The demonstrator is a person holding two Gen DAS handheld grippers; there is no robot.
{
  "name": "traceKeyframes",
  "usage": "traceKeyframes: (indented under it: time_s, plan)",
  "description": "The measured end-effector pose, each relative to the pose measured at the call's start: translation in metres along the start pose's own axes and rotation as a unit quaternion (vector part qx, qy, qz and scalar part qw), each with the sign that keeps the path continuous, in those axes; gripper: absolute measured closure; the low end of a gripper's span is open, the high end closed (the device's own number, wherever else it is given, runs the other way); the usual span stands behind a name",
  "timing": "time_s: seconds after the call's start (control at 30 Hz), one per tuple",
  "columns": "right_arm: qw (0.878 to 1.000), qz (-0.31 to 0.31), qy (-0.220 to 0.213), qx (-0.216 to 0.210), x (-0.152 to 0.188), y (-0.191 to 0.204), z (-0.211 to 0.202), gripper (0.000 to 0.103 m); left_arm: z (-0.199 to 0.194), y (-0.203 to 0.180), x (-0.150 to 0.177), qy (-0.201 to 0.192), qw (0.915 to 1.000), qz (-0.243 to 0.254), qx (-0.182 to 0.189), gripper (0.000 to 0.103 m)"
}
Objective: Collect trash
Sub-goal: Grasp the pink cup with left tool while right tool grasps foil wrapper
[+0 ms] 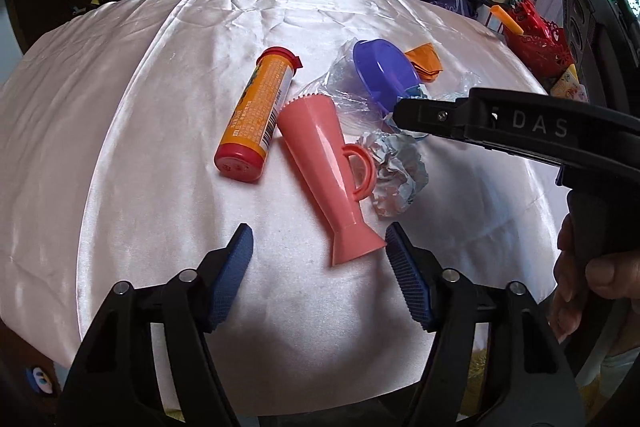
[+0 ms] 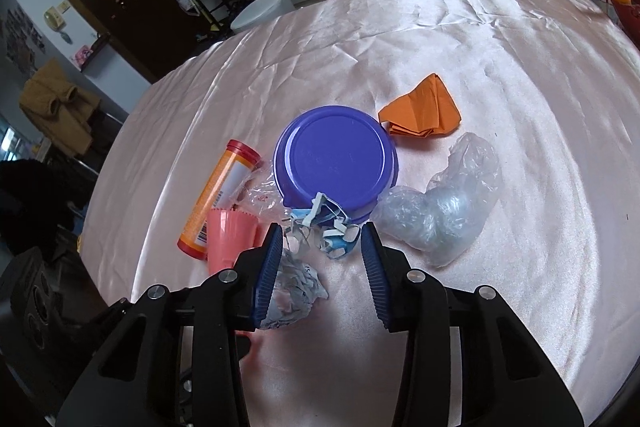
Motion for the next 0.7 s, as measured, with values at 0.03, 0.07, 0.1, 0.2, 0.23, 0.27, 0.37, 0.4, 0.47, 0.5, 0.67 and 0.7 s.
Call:
traceKeyframes:
  time_s: [0.03, 0.07, 0.1, 0.2, 0.23, 0.27, 0.37, 0.4, 0.47, 0.5, 0.67, 0.7]
  plan:
    - [1.000, -0.001, 0.001, 0.002, 0.001, 0.000, 0.001, 0.064, 0.000, 0.002, -0.001, -0.001, 1.0000, 0.001, -0.003, 0.048]
    - [1.000, -0.003, 0.001, 0.005, 0.003, 0.000, 0.002, 0.068, -0.001, 0.004, -0.002, -0.003, 1.0000, 0.000, -0.004, 0.053]
    - [1.000, -0.002, -0.001, 0.006, 0.003, -0.001, 0.002, 0.072, -0.001, 0.006, -0.003, -0.004, 1.0000, -0.002, -0.003, 0.055]
    - [1.000, -0.001, -0.008, 0.008, 0.002, 0.000, -0.001, 0.078, -0.003, 0.011, -0.005, -0.006, 0.9999, -0.009, 0.002, 0.071]
    - [1.000, -0.001, -0.011, 0.008, 0.001, 0.000, -0.002, 0.079, -0.003, 0.013, -0.005, -0.006, 0.9999, -0.011, 0.002, 0.078]
    - [1.000, -0.001, -0.016, 0.007, 0.000, -0.001, -0.005, 0.080, -0.004, 0.015, -0.006, -0.007, 0.9999, -0.014, 0.005, 0.078]
    - [1.000, -0.002, -0.029, 0.004, -0.003, 0.000, -0.013, 0.083, -0.005, 0.017, -0.004, -0.007, 0.9999, -0.011, 0.003, 0.078]
    - [0.999, -0.002, -0.032, 0.003, -0.003, 0.000, -0.016, 0.084, -0.006, 0.017, -0.003, -0.007, 0.9999, -0.008, 0.000, 0.078]
    - [0.999, -0.006, -0.039, 0.002, -0.004, 0.002, -0.021, 0.084, -0.008, 0.016, 0.000, -0.006, 1.0000, 0.001, -0.004, 0.078]
    - [0.999, -0.008, -0.041, 0.001, -0.003, 0.003, -0.024, 0.084, -0.009, 0.016, 0.002, -0.005, 0.9999, 0.007, -0.006, 0.078]
    - [0.999, -0.015, -0.051, 0.001, 0.004, 0.008, -0.039, 0.084, -0.018, 0.018, 0.013, -0.006, 1.0000, 0.007, -0.002, 0.079]
    - [0.998, -0.017, -0.054, 0.001, 0.005, 0.009, -0.042, 0.084, -0.021, 0.018, 0.016, -0.007, 1.0000, 0.004, 0.002, 0.079]
Point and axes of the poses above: each gripper's, at about its wrist camera, not at the fingertips, and z roughly the way its jaws point, y to its left, x to its underside, the point moved 10 cm from there along z, roughly the way its jaws point, and after that the axes turned 10 degrees about x, right-handed, at the moved point
